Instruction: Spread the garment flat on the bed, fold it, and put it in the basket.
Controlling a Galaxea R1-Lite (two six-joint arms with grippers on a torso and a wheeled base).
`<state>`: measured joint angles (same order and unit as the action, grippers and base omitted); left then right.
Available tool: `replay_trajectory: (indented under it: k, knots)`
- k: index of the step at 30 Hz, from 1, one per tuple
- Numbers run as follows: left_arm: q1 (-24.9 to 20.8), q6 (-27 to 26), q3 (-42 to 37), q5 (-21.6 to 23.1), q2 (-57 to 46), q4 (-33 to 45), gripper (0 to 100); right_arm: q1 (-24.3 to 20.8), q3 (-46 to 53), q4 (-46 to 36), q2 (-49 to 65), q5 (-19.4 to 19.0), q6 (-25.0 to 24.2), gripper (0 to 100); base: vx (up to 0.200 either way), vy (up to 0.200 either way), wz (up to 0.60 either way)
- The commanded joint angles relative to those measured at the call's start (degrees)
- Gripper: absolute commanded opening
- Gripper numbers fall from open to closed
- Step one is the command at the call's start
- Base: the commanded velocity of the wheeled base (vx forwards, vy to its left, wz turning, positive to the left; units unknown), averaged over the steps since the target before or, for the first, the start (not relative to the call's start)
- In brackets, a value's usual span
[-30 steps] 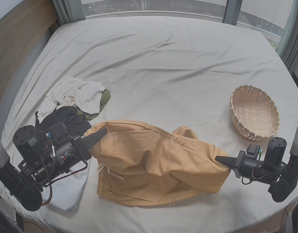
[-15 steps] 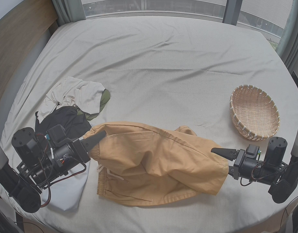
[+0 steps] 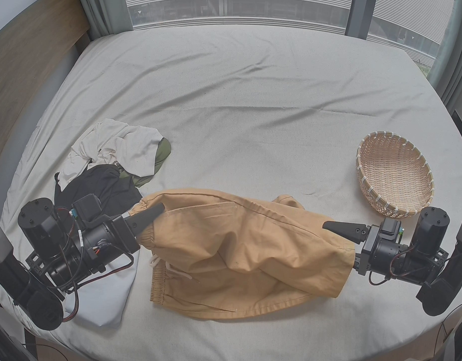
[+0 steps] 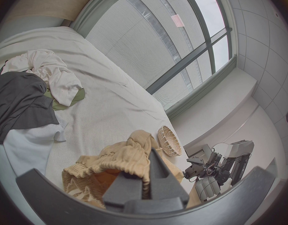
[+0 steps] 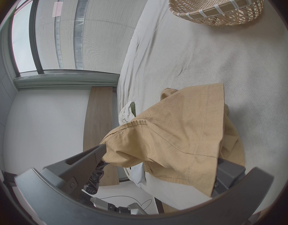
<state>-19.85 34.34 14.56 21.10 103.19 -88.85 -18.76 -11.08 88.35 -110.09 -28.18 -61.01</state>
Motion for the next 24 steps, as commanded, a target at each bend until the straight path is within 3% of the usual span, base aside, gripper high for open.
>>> replay_trajectory:
  k: [1, 17, 18, 24]
  knots:
    - [-0.02, 0.02, -0.14, -0.01, -0.01, -0.01, 0, 0.57, -2.01, 0.07, -2.76, 0.06, -0.07, 100, 0.0, 0.0, 0.0]
    - [-0.02, 0.2, -0.14, 0.08, -0.54, -0.01, 0, 4.26, -4.3, 0.07, -5.4, 0.24, -1.3, 100, 0.0, 0.0, 0.0]
    - [-0.02, 0.2, -0.14, -0.01, -0.54, -0.01, 0, 4.35, -4.48, 0.07, -5.4, 0.24, -1.56, 0, 0.0, 0.0, 0.0]
    - [-0.1, 0.2, -0.14, -0.01, -0.54, -0.01, 0, 3.91, -4.65, 0.07, -6.1, -0.03, -1.65, 0, 0.0, 0.0, 0.0]
